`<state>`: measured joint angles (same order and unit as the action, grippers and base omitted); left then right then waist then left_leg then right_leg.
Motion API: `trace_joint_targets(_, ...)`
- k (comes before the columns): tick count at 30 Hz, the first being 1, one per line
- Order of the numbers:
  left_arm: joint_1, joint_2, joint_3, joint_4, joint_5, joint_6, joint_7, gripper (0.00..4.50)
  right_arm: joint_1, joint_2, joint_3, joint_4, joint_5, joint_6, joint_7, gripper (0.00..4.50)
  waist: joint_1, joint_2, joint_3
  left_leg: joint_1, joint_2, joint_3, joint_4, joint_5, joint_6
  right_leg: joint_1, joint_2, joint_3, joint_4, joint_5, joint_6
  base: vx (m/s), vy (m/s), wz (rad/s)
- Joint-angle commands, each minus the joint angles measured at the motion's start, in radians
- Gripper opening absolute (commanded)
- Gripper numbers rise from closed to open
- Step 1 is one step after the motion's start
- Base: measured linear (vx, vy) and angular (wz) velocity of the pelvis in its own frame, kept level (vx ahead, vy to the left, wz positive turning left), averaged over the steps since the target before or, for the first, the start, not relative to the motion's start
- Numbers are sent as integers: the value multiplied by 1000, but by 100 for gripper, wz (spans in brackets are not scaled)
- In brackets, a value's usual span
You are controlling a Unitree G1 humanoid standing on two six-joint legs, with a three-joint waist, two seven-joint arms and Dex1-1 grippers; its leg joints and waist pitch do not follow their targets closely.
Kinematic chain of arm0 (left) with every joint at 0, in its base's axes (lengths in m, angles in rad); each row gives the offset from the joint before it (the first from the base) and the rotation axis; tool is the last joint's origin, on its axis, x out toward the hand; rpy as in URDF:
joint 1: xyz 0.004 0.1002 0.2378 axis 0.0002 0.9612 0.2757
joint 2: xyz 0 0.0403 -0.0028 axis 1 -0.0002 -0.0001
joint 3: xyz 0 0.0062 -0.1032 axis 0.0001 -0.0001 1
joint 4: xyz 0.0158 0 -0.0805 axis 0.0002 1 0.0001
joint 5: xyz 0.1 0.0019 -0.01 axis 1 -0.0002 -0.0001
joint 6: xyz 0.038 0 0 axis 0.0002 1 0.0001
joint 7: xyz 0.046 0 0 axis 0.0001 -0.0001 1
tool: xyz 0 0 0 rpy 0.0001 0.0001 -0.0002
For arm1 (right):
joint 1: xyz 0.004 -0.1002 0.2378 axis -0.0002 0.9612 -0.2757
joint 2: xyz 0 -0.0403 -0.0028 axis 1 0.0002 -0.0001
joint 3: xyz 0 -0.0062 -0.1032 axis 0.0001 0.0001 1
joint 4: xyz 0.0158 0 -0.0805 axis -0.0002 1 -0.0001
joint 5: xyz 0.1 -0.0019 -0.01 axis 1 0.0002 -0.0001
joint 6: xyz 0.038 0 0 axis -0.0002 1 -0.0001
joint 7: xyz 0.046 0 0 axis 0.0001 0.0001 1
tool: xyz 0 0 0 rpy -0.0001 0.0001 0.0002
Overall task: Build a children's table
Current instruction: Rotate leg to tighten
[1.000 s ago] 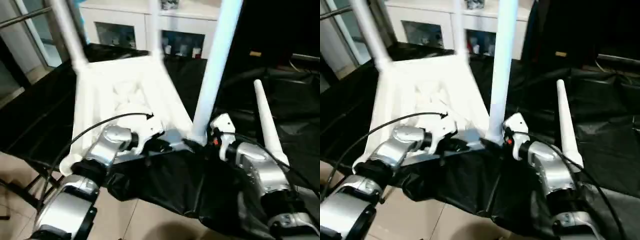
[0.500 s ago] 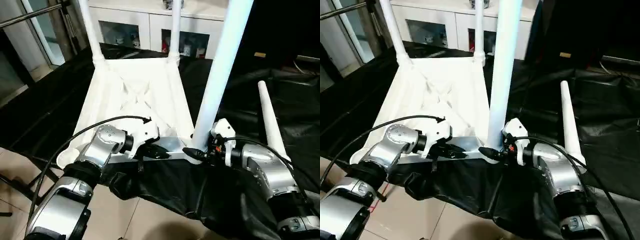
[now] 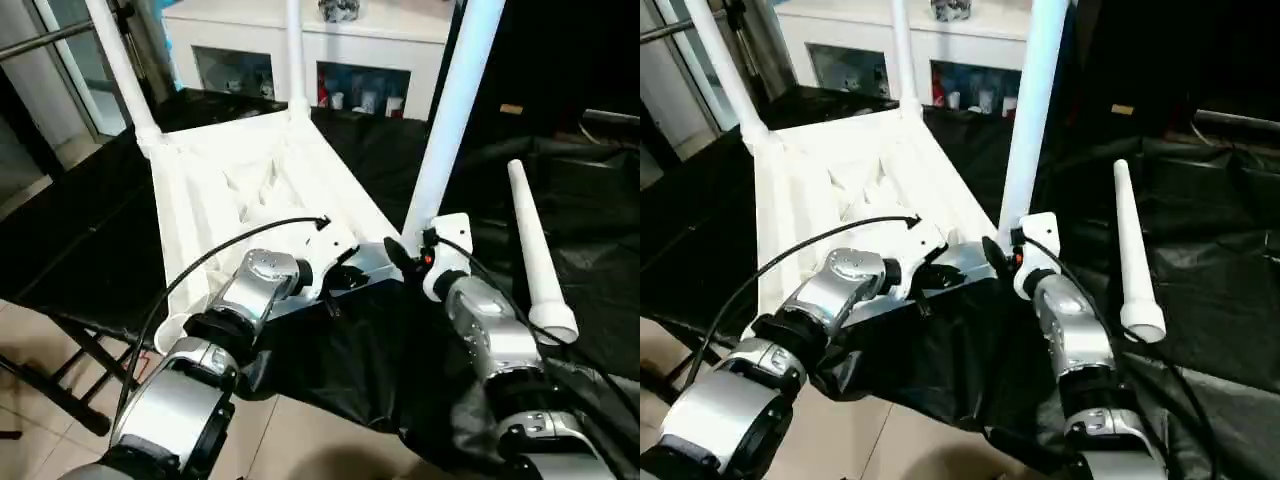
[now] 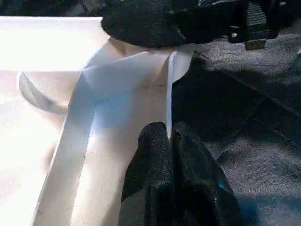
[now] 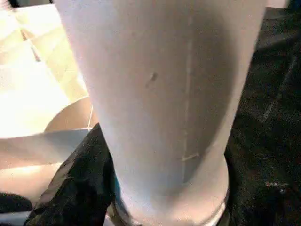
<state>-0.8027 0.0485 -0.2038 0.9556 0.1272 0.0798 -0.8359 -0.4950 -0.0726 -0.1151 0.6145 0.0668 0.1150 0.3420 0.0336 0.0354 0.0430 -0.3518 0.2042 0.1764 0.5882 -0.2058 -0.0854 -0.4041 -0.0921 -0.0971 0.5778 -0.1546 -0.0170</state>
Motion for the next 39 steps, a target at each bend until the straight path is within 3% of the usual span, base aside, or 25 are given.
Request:
trace_joint_targets(1, -40, -71, 15, -41, -45, -95, 31, 0, 3, 91, 70, 35, 10, 7, 33, 346, -1, -12, -63, -6, 16, -1, -65, -126, 104, 58, -53, 42, -70, -275, -199, 0, 0, 0)
trace_joint_targets(7, -46, -74, 41, -35, -47, -109, 122, 0, 10, 41, 37, -19, 14, -3, -18, 346, 2, -14, -62, 3, 18, 2, -65, -145, 100, 54, -51, 45, -71, -275, -210, 0, 0, 0)
trace_joint_targets(8, -47, -71, 67, -50, -71, -92, 120, 0, 34, 7, 25, -82, 25, 14, 14, 346, 2, -13, -63, -1, 17, 2, -64, -132, 106, 58, -50, 45, -67, -251, -211, 0, 0, 0)
trace_joint_targets(9, -46, -70, 68, -52, -72, -90, 118, 44, 37, 4, 25, -87, 26, 15, 17, 353, 4, -14, -64, -3, 17, 1, -64, -124, 112, 60, -51, 45, -66, -236, -211, 0, 0, 0)
trace_joint_targets(12, -19, -39, 77, -112, -66, -57, 122, 55, 97, -63, 38, -198, 42, 51, 122, 353, 5, -10, -74, -11, 20, -3, -57, -79, 138, 69, -52, 45, -47, -114, -239, 0, 0, 0)
trace_joint_targets(13, 7, -6, 89, -161, -50, -32, 172, 62, 142, -118, 63, -262, 42, 67, 193, 353, 5, -5, -77, -16, 22, -6, -52, -36, 164, 70, -52, 44, -36, -33, -260, 0, 0, 0)
trace_joint_targets(14, 9, -3, 90, -166, -49, -29, 176, 76, 145, -122, 64, -267, 42, 67, 197, 353, 5, -8, -76, -20, 24, -6, -50, -21, 178, 71, -50, 43, -35, -8, -262, 0, 0, 0)
trace_joint_targets(15, 30, 25, 103, -208, -41, -2, 209, 91, 173, -156, 75, -303, 43, 64, 234, 353, 1, -4, -75, -23, 20, -4, -46, -10, 201, 71, -49, 41, -35, 15, -264, 0, 0, 0)
trace_joint_targets(16, 64, 66, 128, -278, -30, 24, 247, 98, 194, -180, 61, -336, 70, 74, 258, 353, -1, -1, -73, -23, 16, -3, -45, -23, 207, 69, -49, 40, -39, -16, -259, 0, 0, 0)
trace_joint_targets(17, 64, 66, 128, -278, -30, 24, 247, 97, 194, -180, 61, -336, 70, 74, 258, 353, -4, -6, -70, -24, 17, -1, -46, -46, 203, 70, -48, 39, -46, -66, -252, 0, 0, 0)
trace_joint_targets(19, 108, 110, 160, -380, -15, 68, 279, 115, 220, -209, 64, -380, 99, 92, 302, 353, -4, -1, -67, -15, 19, 1, -49, -88, 173, 62, -44, 39, -56, -177, -235, 0, 0, 0)
trace_joint_targets(21, 138, 142, 192, -461, 7, 111, 307, 137, 243, -229, 84, -417, 112, 110, 347, 353, -4, -2, -63, -14, 21, 1, -53, -109, 161, 58, -41, 38, -62, -222, -222, 0, 0, 0)
trace_joint_targets(23, 150, 154, 203, -490, 13, 126, 320, 143, 253, -237, 93, -437, 114, 119, 367, 353, -1, 6, -61, -6, 24, 0, -57, -144, 131, 48, -39, 39, -67, -265, -207, 0, 0, 0)
trace_joint_targets(25, 190, 198, 212, -581, 54, 174, 343, 153, 275, -251, 123, -481, 123, 147, 413, 353, 2, -2, -59, -9, 29, -4, -63, -166, 115, 53, -40, 40, -62, -264, -203, 0, 0, 0)
trace_joint_targets(26, 235, 253, 189, -665, 97, 230, 358, 167, 289, -266, 155, -513, 129, 174, 444, 353, 0, 3, -58, -9, 29, -6, -64, -177, 109, 51, -41, 40, -60, -271, -194, 0, 0, 0)
trace_joint_targets(27, 248, 269, 180, -685, 109, 246, 359, 179, 292, -269, 164, -520, 131, 181, 450, 353, -4, 4, -56, -16, 27, -7, -66, -170, 107, 53, -39, 40, -61, -273, -182, 0, 0, 0)
trace_joint_targets(28, 248, 269, 180, -685, 109, 246, 359, 185, 292, -269, 164, -520, 131, 181, 450, 353, -3, 5, -57, -12, 27, -7, -65, -175, 103, 50, -40, 39, -63, -282, -180, 0, 0, 0)
trace_joint_targets(29, 276, 291, 175, -729, 134, 287, 357, 189, 290, -267, 179, -519, 124, 184, 451, 353, -4, -4, -57, -11, 22, -3, -62, -176, 98, 48, -41, 41, -69, -300, -176, 0, 0, 0)
trace_joint_targets(31, 346, 345, 169, -837, 212, 398, 361, 189, 265, -245, 205, -485, 97, 199, 425, 353, -2, 3, -62, -8, 33, -7, -63, -137, 90, 47, -46, 45, -52, -239, -197, 0, 0, 0)
trace_joint_targets(32, 371, 371, 162, -872, 251, 427, 359, 189, 250, -233, 212, -461, 82, 206, 407, 353, -9, 3, -56, -20, 26, -7, -65, -130, 96, 50, -41, 42, -54, -248, -191, 0, 0, 0)
trace_joint_targets(37, 432, 461, 140, -940, 326, 516, 354, 189, 189, -183, 232, -369, 39, 211, 329, 353, 2, 4, -60, -5, 24, -3, -60, -127, 86, 39, -41, 46, -54, -226, -212, 0, 0, 0)
trace_joint_targets(39, 441, 486, 129, -944, 340, 533, 349, 192, 179, -175, 241, -357, 39, 219, 323, 317, -1, 8, -57, -8, 21, -6, -63, -141, 78, 42, -39, 44, -52, -234, -204, 0, 0, 0)
